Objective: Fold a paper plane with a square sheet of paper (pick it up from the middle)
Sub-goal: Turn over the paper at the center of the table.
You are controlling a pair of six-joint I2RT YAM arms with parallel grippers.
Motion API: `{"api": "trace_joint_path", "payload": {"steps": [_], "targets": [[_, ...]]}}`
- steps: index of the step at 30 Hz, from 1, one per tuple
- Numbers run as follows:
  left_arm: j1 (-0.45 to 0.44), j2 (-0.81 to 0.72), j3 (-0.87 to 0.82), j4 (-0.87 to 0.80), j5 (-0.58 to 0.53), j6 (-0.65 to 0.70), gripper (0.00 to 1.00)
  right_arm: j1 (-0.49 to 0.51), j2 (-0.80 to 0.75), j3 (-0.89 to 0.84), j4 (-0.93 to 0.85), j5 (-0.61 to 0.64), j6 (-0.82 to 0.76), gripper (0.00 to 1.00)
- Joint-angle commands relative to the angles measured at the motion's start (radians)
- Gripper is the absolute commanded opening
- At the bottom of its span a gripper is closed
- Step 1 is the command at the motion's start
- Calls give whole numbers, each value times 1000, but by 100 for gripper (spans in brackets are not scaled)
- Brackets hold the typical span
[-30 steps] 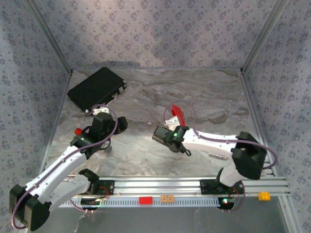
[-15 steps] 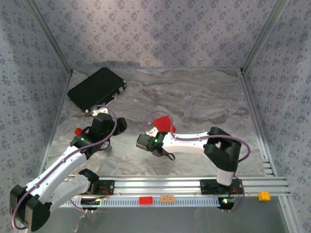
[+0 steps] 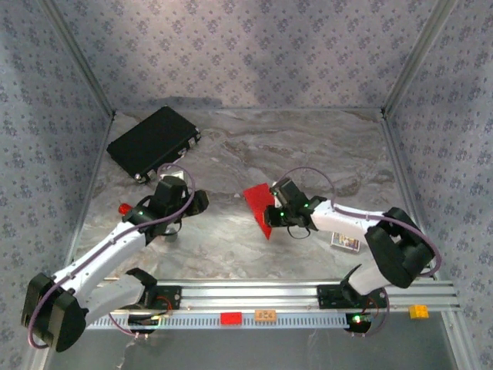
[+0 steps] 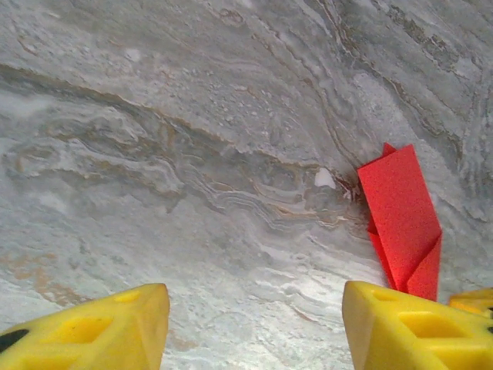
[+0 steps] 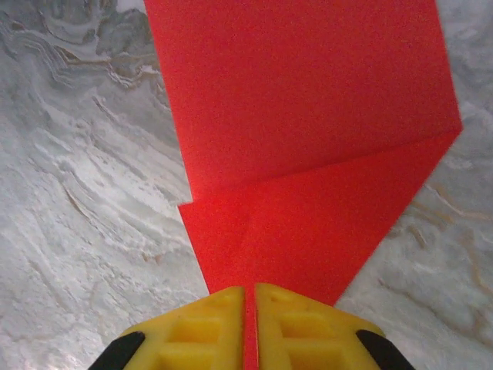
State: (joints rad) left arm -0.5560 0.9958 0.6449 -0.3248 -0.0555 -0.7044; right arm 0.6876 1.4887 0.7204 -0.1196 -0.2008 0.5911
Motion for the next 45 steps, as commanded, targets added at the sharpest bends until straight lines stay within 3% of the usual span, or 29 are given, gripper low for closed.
{"api": "trace_joint_path", "payload": {"steps": [1,6,14,18,22,27,31,38,45], "targets": [[9,22,5,50,67,1,57,-35,56,4,145,-188,27,11],[22,39,7,56,96,-4,57,-56,158,44,139,-206,29,9],[60,49,-1,83,151,-6,66,-62,187,-14,136,-106,242,7],[74,57,-5,101,178,-9,75,-52,128,-85,162,-19,440,7],[82,60,-20,136,206,-19,88,-15,76,-243,377,72,765,6],[89,61,-40,168,238,-34,90,88,26,-308,461,225,940,6],[91,68,-53,216,295,-43,78,99,-38,-280,446,217,860,6],[89,162,-68,372,451,-108,46,73,-291,-244,152,343,627,8],[5,335,25,431,488,-120,27,-48,-407,-289,70,233,479,14]]}}
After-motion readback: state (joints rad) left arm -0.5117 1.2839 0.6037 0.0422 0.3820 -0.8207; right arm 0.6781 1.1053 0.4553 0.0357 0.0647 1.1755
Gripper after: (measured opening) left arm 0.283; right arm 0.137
